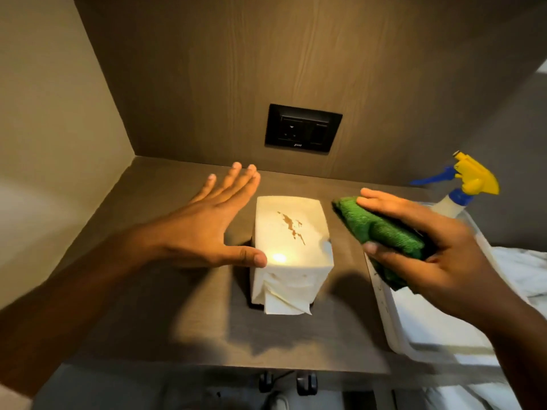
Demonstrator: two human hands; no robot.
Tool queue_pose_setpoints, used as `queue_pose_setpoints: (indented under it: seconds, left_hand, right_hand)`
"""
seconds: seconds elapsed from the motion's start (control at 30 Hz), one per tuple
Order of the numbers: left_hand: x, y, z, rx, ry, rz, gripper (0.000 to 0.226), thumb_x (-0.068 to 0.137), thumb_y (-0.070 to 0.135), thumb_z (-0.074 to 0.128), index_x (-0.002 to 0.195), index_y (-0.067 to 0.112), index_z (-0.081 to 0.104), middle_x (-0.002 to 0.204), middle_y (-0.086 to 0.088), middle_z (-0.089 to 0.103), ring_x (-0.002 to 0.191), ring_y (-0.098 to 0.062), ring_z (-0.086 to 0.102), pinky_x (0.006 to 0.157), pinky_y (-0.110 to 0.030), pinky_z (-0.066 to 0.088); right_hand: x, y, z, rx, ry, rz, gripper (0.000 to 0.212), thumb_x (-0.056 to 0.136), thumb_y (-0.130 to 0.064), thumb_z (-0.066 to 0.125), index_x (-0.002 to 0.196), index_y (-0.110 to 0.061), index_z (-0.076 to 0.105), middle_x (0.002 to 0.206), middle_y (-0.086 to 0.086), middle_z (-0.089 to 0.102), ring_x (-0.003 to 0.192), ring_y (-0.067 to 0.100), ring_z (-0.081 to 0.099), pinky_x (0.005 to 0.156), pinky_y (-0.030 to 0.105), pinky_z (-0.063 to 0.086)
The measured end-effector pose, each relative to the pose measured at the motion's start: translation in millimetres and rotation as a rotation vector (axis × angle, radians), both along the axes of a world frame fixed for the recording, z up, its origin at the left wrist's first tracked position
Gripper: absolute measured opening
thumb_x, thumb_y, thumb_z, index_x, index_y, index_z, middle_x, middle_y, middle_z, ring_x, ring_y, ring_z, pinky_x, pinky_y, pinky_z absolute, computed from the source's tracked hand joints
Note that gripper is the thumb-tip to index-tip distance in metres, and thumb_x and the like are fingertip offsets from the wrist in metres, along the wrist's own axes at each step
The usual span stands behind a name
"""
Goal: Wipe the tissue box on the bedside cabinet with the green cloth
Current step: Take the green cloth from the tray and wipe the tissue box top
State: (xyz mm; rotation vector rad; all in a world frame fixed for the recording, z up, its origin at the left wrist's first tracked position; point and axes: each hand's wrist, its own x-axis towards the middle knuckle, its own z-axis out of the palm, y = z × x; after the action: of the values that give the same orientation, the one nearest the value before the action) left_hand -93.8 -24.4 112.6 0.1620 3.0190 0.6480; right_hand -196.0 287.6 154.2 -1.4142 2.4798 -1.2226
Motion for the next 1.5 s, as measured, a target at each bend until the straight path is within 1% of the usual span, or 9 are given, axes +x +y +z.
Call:
queue_pose_setpoints:
  seconds: [0.3,0.43,0.57,0.77,0.9,1.07,1.23,1.33,1.5]
  left_hand:
    - [-15.4,8.2,6.4,-0.057,-0.168,-0.005,0.135,0.046,0.095,0.047,0.150,0.030,-0.010,0.160,0.014,-0.019,0.138,0.000,-0.036,0.111,-0.035,-0.026]
    - [-16.2,8.1,7.6,-0.067,-0.167,0.012,0.134,0.047,0.092,0.052,0.151,0.028,-0.005,0.162,0.011,-0.014,0.140,-0.003,-0.032,0.111,-0.038,-0.025]
    - [-19.7,9.4,8.0,-0.059,-0.176,0.023,0.134,0.046,0.090,0.054,0.151,0.030,-0.004,0.162,0.011,-0.015,0.136,-0.003,-0.035,0.106,-0.039,-0.031]
    - [-16.3,7.1,5.6,-0.047,-0.176,0.048,0.136,0.046,0.090,0.055,0.151,0.028,-0.004,0.162,0.013,-0.012,0.139,-0.005,-0.035,0.107,-0.050,-0.034]
    - [-16.7,9.0,9.9,-0.025,-0.178,0.052,0.136,0.046,0.087,0.059,0.152,0.026,-0.001,0.163,0.012,-0.007,0.141,-0.005,-0.032,0.109,-0.053,-0.030]
    - [-16.2,7.6,7.7,0.013,-0.191,0.057,0.132,0.050,0.082,0.064,0.151,0.028,-0.002,0.163,0.011,-0.008,0.142,-0.008,-0.031,0.106,-0.054,-0.032]
    - [-14.0,9.7,6.6,0.098,-0.179,0.076,0.132,0.050,0.078,0.069,0.152,0.030,0.001,0.164,0.012,-0.004,0.143,-0.008,-0.028,0.110,-0.061,-0.025]
    - [-13.1,10.5,3.1,0.143,-0.166,0.093,0.132,0.049,0.076,0.073,0.151,0.031,0.002,0.163,0.012,-0.001,0.142,-0.002,-0.025,0.112,-0.056,-0.024]
    - [-17.8,10.5,9.8,0.051,-0.240,0.076,0.137,0.044,0.083,0.068,0.151,0.028,0.002,0.164,0.006,-0.005,0.137,-0.001,-0.026,0.112,-0.051,-0.024]
  right_hand:
    - [11.2,-42.1,-8.0,0.394,0.230,0.136,0.064,0.084,-0.020,0.077,0.142,-0.035,0.054,0.158,-0.002,0.044,0.148,0.030,0.036,0.108,0.059,0.045]
    - [22.6,-61.3,-0.9,0.475,0.366,0.120,0.065,0.083,-0.027,0.075,0.142,-0.039,0.051,0.157,-0.002,0.044,0.148,0.034,0.036,0.107,0.057,0.047]
    - [25.0,-67.7,4.6,0.539,0.272,-0.027,0.069,0.085,-0.024,0.073,0.145,-0.041,0.045,0.162,-0.007,0.035,0.150,0.029,0.031,0.116,0.053,0.039]
    - [54.3,-72.3,-5.4,0.475,0.445,-0.004,0.063,0.078,-0.031,0.078,0.137,-0.038,0.057,0.149,0.001,0.056,0.138,0.037,0.050,0.091,0.056,0.055]
    - [36.8,-89.8,3.5,0.573,0.318,-0.120,0.072,0.085,-0.030,0.069,0.149,-0.042,0.037,0.164,-0.008,0.032,0.151,0.024,0.027,0.113,0.047,0.041]
    - [74.2,-71.5,-8.8,0.512,0.408,-0.143,0.071,0.067,-0.022,0.088,0.133,-0.029,0.062,0.143,0.009,0.062,0.131,0.044,0.056,0.091,0.062,0.053]
    - [54.7,-109.8,-5.8,0.456,0.291,-0.114,0.061,0.085,-0.037,0.070,0.142,-0.041,0.049,0.158,-0.006,0.044,0.149,0.025,0.033,0.108,0.048,0.046]
    - [41.3,-112.7,-7.3,0.436,0.229,-0.253,0.055,0.090,-0.032,0.066,0.142,-0.038,0.051,0.157,-0.005,0.045,0.146,0.024,0.038,0.111,0.043,0.043]
    - [25.6,-69.8,-6.2,0.262,0.021,-0.453,0.041,0.085,-0.017,0.071,0.121,-0.035,0.071,0.117,-0.010,0.075,0.101,0.018,0.071,0.078,0.026,0.056]
